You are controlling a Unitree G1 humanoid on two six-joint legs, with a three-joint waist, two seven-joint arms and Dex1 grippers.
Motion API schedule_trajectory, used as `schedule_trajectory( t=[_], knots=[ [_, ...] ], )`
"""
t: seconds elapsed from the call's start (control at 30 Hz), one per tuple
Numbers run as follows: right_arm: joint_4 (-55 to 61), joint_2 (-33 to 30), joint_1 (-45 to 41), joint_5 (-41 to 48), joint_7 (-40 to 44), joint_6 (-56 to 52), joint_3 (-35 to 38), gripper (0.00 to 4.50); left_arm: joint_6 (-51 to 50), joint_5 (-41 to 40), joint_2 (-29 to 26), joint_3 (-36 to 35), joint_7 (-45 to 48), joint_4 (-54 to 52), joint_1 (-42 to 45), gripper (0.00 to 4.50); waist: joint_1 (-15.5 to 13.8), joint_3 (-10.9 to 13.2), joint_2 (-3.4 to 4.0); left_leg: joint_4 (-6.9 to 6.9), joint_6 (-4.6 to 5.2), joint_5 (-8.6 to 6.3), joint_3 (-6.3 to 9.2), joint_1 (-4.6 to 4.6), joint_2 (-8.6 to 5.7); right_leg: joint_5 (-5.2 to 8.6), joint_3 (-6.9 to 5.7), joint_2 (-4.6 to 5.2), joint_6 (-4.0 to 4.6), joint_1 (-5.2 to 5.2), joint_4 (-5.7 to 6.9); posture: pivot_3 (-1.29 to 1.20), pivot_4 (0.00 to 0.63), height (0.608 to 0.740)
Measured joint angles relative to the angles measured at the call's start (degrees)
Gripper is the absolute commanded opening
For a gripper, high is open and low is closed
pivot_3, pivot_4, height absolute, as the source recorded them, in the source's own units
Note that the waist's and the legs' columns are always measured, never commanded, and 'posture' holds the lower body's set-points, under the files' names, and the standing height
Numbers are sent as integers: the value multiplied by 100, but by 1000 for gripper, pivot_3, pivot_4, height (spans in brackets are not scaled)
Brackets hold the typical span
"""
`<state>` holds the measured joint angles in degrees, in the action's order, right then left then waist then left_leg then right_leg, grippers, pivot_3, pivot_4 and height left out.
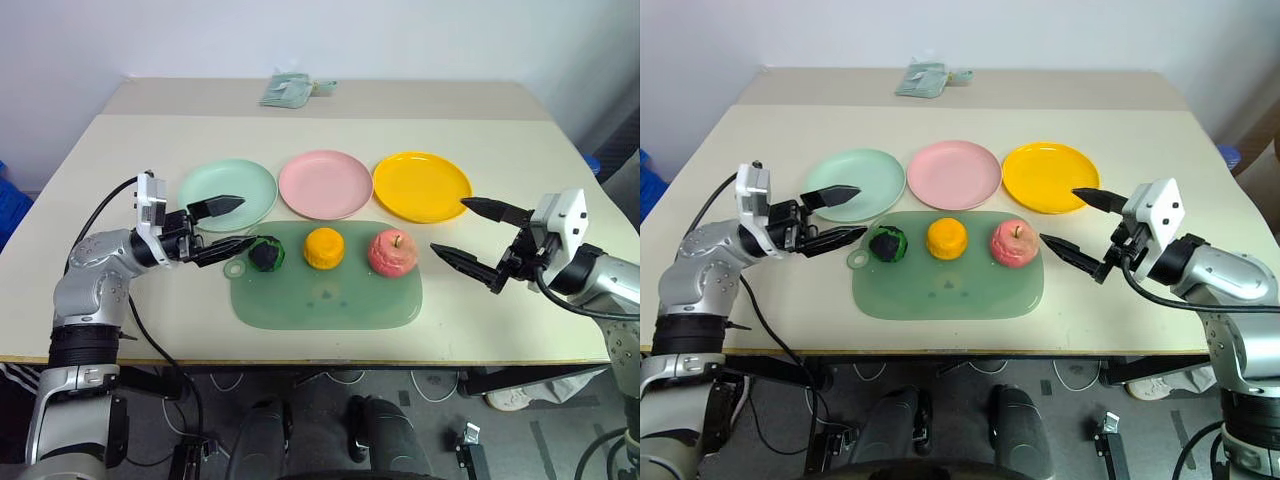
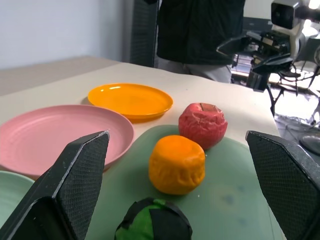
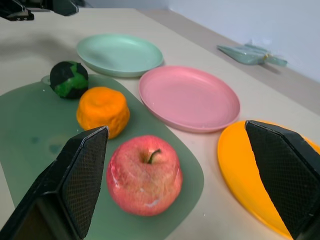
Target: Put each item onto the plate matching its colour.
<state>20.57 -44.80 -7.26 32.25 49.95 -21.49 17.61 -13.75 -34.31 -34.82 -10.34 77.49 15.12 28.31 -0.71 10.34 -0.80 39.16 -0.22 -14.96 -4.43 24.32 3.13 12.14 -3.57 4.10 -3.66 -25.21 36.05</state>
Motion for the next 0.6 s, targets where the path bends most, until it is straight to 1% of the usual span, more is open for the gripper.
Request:
schedule_trajectory(
  t=[0.2, 0.4, 0.6],
  knots=[
    [-65, 93, -289, -74, -42, 73, -215, 4455, -15, -14, -28, -11, 4, -12, -1, 4500, 6, 0, 0, 0, 0, 0, 0, 0, 0, 0, 0, -1, 0, -2, 0, 0, 150, 740],
    [-48, 245, -458, -160, -188, 56, -467, 4455, -98, -80, -295, -128, 204, 107, 59, 4500, -3, 0, 0, 0, 0, 0, -1, 2, 0, 1, 0, 0, 1, -4, 0, 0, 150, 740],
    [68, 201, -738, 238, -100, -376, -536, 4455, -85, -126, -475, -292, 351, 529, 184, 4500, 8, 0, 0, -1, 0, 0, -3, 1, 1, 1, 1, 1, 2, -5, 1, 0, 150, 740]
  ],
)
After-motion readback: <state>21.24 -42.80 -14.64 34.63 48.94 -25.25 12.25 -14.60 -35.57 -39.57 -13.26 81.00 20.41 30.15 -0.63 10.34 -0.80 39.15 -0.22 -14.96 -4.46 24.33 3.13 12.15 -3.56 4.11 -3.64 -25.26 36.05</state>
